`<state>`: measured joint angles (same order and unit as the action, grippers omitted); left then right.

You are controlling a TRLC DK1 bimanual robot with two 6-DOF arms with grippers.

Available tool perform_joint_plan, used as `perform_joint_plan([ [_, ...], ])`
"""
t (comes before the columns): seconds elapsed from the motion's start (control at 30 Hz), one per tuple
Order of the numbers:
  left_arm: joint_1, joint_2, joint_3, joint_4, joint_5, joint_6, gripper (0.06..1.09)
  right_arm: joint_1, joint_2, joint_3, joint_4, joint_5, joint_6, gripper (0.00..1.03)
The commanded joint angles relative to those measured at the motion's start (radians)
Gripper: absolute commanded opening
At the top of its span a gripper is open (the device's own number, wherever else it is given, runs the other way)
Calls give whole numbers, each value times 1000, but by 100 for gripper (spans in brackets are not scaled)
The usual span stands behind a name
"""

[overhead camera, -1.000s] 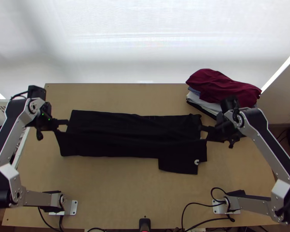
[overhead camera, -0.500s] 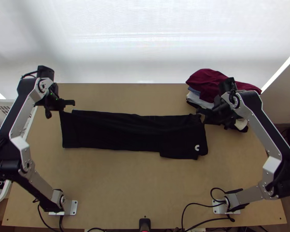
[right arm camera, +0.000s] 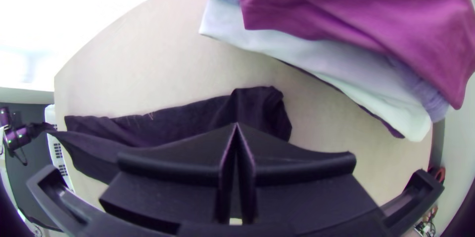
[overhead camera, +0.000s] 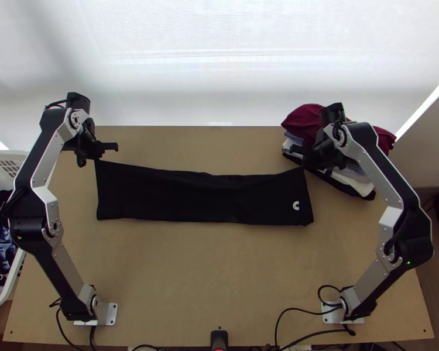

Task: Fold the t-shirt

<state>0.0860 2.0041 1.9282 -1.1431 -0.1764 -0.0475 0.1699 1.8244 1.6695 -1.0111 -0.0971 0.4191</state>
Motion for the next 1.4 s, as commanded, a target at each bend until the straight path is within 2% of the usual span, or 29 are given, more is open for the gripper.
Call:
perform_joint_plan([
  [0.0,11,12,25,-17,-8,-20,10,11,10,30,40,45,26,3],
  [0.17,20,1,9,-24,-6,-15,10,17,10,33,78,88,33,4],
  [0.2,21,-2,9,-30,-6,-20,18,17,7,41,86,102,33,14],
  [0.23,23,-7,9,-50,2,-20,37,19,1,45,86,108,33,36],
  [0.27,21,-10,8,-70,18,-15,56,19,-10,49,86,108,33,67],
  [0.3,21,-18,8,-75,38,-14,69,22,-20,53,89,112,33,92],
  [0.33,23,-25,9,-75,68,-12,81,23,-33,59,91,131,33,94],
  [0.37,24,-36,9,-78,81,-9,92,26,-48,62,95,145,33,95],
  [0.4,26,-47,9,-78,101,-5,99,26,-70,61,109,152,35,95],
  [0.47,43,-65,11,-73,143,-11,102,33,-114,58,143,188,33,99],
  [0.57,86,-123,-23,-21,233,-18,102,34,-188,64,154,197,49,99],
  [0.7,184,-214,-98,39,451,-5,102,37,-303,65,161,194,63,99],
  [0.77,230,-263,-156,88,528,3,102,42,-353,59,160,175,61,99],
  [0.8,253,-280,-189,98,575,21,102,43,-373,56,160,154,61,99],
  [0.87,288,-301,-239,125,615,32,102,42,-404,62,141,102,61,99],
  [0.93,324,-306,-287,128,680,74,102,34,-424,70,124,30,104,98],
  [1.03,367,-297,-360,138,756,127,102,-21,-433,85,97,-182,191,98],
  [1.1,390,-288,-408,157,770,153,102,-58,-433,85,97,-309,241,98],
  [1.2,422,-292,-488,226,790,187,102,-75,-433,88,105,-408,256,98],
  [1.37,445,-266,-578,315,818,235,102,-79,-430,131,111,-500,276,99],
])
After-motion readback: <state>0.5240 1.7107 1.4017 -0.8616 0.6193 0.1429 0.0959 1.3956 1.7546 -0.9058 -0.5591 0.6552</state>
